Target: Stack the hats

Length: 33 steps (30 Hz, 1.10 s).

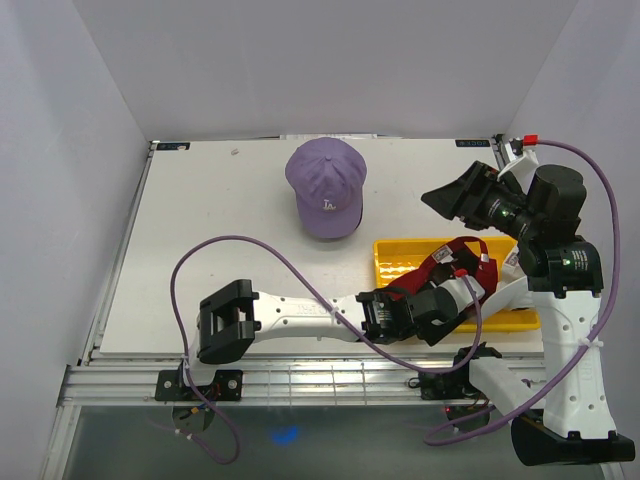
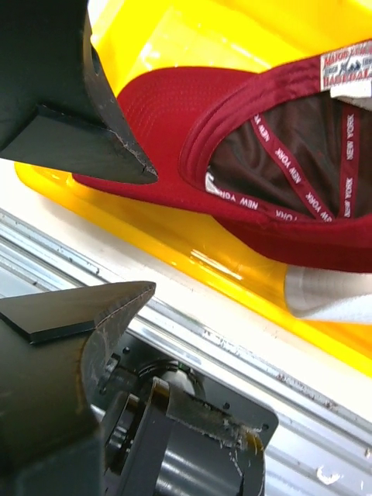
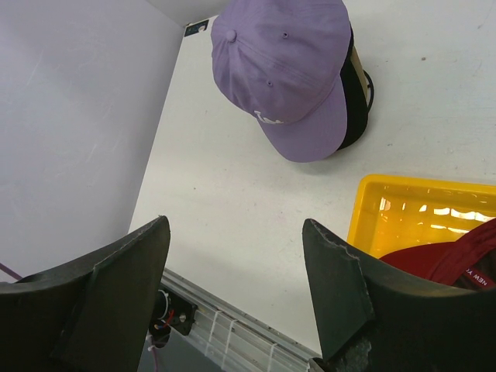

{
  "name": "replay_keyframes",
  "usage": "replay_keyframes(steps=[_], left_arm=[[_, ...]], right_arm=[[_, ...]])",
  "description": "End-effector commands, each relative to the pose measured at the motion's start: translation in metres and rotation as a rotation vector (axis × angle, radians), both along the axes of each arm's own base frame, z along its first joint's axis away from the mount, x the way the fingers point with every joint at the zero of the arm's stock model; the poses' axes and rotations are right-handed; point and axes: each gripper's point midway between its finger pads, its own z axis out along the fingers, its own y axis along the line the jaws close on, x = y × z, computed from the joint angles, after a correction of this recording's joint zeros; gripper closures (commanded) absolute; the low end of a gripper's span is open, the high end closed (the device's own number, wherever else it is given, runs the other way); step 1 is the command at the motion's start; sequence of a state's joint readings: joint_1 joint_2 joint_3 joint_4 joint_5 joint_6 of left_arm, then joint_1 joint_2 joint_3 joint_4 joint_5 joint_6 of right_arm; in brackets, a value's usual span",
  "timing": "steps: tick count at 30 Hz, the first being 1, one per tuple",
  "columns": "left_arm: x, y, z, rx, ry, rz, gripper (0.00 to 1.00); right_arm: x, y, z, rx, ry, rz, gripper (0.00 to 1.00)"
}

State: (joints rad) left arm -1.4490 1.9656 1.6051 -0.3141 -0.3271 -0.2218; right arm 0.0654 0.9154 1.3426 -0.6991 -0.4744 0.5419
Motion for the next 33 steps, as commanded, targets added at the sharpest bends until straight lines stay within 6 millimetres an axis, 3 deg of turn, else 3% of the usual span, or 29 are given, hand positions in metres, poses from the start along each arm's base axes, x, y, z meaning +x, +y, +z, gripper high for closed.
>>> replay_keyframes(steps=[1,10,26,29,33], left_arm=[[0.008,-0.003,0.036,-0.046,-0.067,0.025,0.36],[0.017,-0.015,0.016,0.022,-0.131,0.012,0.36],[0.03,-0.016,-0.016,0.105,-0.177,0.042,0.36],[0.033,-0.016,-0.018,0.117,-0.189,0.048,0.38],[0.036,-0.015,-0.017,0.132,-0.204,0.054,0.48]], right_arm=[[-0.001,0.001,0.018,0.007,-0.076,0.009,0.25],[-0.002,0.0,0.02,0.005,-0.079,0.005,0.25],[-0.004,0.0,0.016,0.003,-0.074,0.009,0.25],[-0.004,0.0,0.017,0.002,-0.077,0.009,0.25],[-0.004,0.0,0.017,0.0,-0.076,0.01,0.25]])
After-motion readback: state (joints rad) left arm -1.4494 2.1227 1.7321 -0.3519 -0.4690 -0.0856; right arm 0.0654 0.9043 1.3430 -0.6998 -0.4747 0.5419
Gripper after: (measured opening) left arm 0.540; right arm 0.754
